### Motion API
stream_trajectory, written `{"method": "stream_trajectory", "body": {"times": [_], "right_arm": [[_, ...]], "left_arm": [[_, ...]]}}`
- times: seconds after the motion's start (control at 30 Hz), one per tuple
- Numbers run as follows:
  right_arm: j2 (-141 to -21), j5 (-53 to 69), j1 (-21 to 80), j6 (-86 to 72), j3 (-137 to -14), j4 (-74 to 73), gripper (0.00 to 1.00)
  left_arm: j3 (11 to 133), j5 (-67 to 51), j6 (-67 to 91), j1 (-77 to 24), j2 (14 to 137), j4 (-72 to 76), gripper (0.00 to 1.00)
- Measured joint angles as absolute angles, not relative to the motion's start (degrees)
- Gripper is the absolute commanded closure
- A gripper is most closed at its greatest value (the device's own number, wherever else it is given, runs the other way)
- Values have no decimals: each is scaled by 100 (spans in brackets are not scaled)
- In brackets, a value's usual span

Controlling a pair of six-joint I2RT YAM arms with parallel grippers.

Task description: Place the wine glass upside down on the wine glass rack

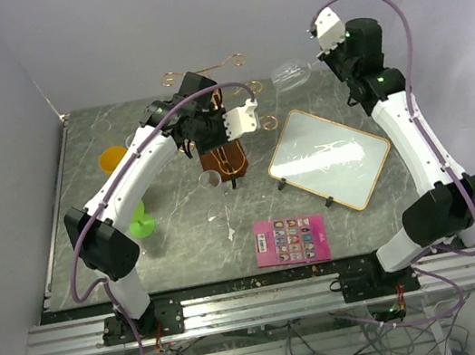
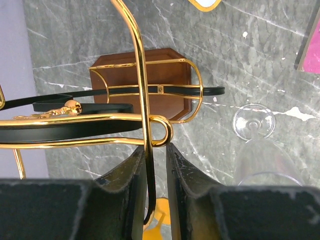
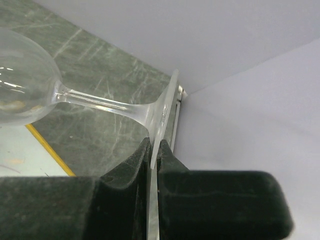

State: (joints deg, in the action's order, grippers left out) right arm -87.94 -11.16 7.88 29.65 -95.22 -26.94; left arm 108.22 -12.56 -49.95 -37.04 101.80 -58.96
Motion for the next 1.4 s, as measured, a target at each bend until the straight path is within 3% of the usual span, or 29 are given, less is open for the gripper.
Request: {"method": "stream_trajectory", "body": {"times": [0.3, 0.53, 0.83, 1.17, 1.4], "right_arm": [[-9323, -1308, 1367, 4410, -9349, -1806, 100], [-9889, -1175, 1496, 5365, -9332, -1376, 100], [-10492, -657, 1730, 6167, -9671, -1015, 100], [-11063, 134, 1802, 6386, -10457, -917, 100], [-11279, 692, 1841, 6392, -11163, -1166, 100]], "left_arm": [[10827, -1160, -5266, -3708, 10158, -5975, 68], [10827, -1127, -5297, -3708, 10101, -5988, 47], [10827, -1168, -4936, -3708, 9815, -5835, 28], [10726, -1328, -4440, -3616, 9041, -5494, 17], [10532, -1452, -4014, -2985, 8615, -5231, 14]]}}
